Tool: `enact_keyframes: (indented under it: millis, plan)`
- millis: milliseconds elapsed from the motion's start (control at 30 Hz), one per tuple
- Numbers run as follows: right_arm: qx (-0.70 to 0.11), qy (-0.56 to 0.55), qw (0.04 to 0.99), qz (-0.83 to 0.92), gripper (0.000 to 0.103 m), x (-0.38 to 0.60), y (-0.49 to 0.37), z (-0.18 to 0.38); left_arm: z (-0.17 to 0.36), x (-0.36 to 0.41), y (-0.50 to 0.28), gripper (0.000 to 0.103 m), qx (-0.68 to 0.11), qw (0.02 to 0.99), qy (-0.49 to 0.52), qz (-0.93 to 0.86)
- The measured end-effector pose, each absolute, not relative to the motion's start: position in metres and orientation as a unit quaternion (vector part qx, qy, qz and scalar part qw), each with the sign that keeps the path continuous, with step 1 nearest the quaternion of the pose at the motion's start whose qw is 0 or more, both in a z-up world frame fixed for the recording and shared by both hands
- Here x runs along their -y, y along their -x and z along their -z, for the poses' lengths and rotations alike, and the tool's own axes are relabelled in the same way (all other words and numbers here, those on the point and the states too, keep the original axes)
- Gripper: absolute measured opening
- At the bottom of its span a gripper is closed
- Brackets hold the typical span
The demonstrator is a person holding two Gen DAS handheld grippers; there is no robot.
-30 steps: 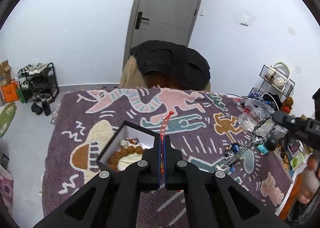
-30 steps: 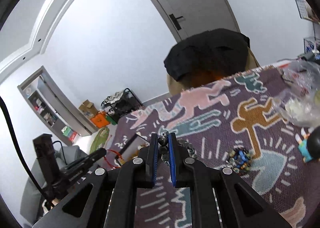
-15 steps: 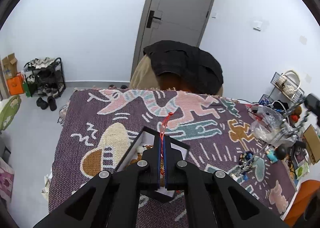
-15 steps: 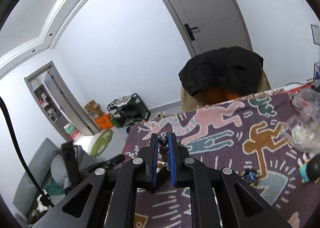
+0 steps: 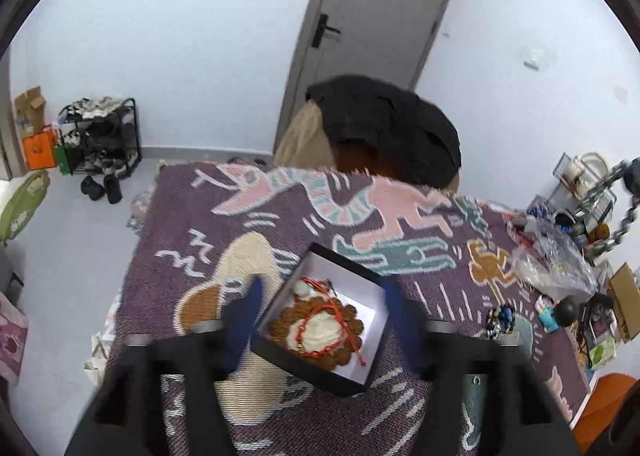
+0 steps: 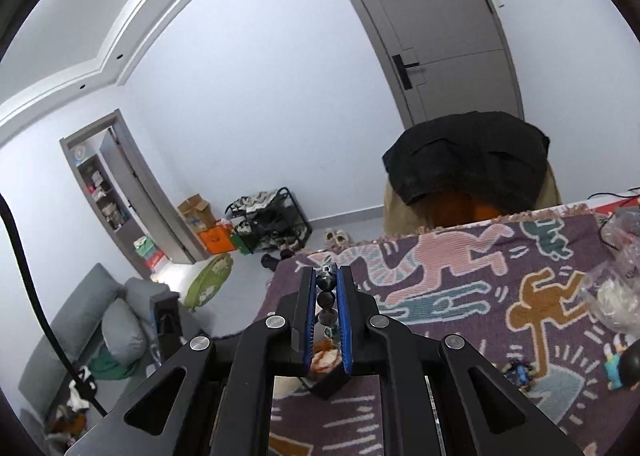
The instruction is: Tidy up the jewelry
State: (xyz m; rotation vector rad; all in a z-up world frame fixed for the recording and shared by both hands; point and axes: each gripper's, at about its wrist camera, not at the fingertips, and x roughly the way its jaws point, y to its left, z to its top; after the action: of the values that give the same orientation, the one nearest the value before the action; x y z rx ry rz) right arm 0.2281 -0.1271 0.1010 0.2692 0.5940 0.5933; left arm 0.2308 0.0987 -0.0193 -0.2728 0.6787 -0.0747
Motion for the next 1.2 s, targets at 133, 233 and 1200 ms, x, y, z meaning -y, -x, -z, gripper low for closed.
enact_keyframes:
  millis: [133, 233, 1200]
  plan:
    - [-0.305, -0.127, 0.895, -0.3, 0.012, 0.106, -0.239, -0.086, 0.012, -0.11, -0.22, 0.077, -0.321, 0.937, 0.133, 0.026]
    - [-0.325, -0.126, 0.884, -0.313, 0.012, 0.087, -0.249, -0.069, 0.01, -0.122, -0.212, 0.077, -0.318, 0.938, 0.135, 0.017]
    - [-0.397, -0.135, 0.866, -0.273, 0.064, 0.088, -0.273, 0.007, 0.024, -0.133, -0.208, 0.079, -0.33, 0.933, 0.147, 0.012]
